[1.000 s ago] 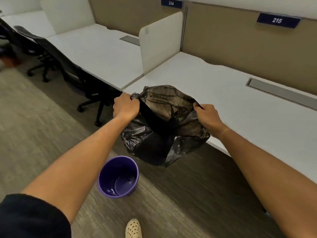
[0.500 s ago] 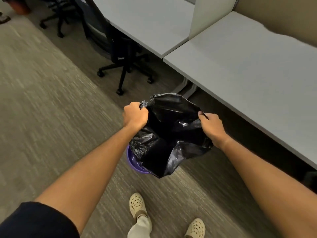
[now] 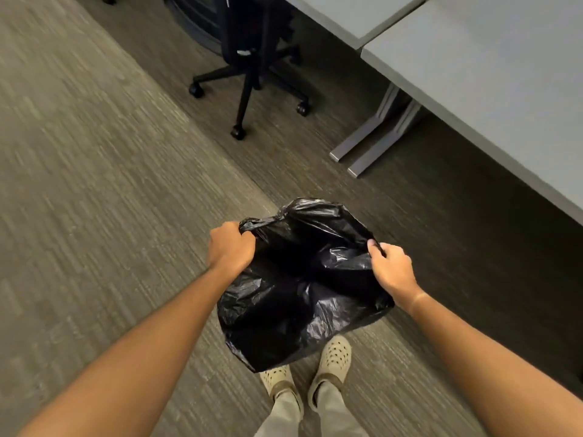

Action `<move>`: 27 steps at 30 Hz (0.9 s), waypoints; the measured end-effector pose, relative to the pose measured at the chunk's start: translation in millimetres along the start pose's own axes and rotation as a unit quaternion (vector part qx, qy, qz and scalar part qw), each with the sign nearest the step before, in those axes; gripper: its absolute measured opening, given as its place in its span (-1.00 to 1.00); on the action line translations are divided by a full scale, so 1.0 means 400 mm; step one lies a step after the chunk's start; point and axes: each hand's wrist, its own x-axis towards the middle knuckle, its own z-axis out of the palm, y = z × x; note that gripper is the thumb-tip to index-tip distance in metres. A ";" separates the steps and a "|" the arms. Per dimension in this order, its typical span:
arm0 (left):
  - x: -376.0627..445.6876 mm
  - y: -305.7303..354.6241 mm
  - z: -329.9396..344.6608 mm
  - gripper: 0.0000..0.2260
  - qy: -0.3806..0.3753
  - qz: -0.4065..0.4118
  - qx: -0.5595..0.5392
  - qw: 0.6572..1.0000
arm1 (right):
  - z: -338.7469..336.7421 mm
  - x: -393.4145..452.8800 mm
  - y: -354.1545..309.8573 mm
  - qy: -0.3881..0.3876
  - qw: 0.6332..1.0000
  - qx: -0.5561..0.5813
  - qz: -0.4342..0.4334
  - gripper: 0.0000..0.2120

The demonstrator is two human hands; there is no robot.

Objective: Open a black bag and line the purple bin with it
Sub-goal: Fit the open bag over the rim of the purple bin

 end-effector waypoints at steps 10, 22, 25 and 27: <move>0.204 -0.194 0.319 -0.82 -0.001 -0.031 0.036 0.999 | 0.217 0.260 0.226 -0.004 0.998 -0.062 -0.018 -0.76; 0.425 -0.329 0.571 -0.76 -0.091 -0.012 -0.175 0.980 | 0.393 0.590 0.372 0.002 0.996 -0.019 -0.084 -0.50; 0.481 -0.351 0.592 -0.72 -0.069 -0.013 -0.192 0.979 | 0.419 0.656 0.364 0.032 0.997 -0.019 -0.070 -0.47; 0.519 -0.362 0.610 -0.66 -0.045 -0.023 -0.186 0.981 | 0.434 0.687 0.357 0.041 0.997 -0.026 -0.059 -0.45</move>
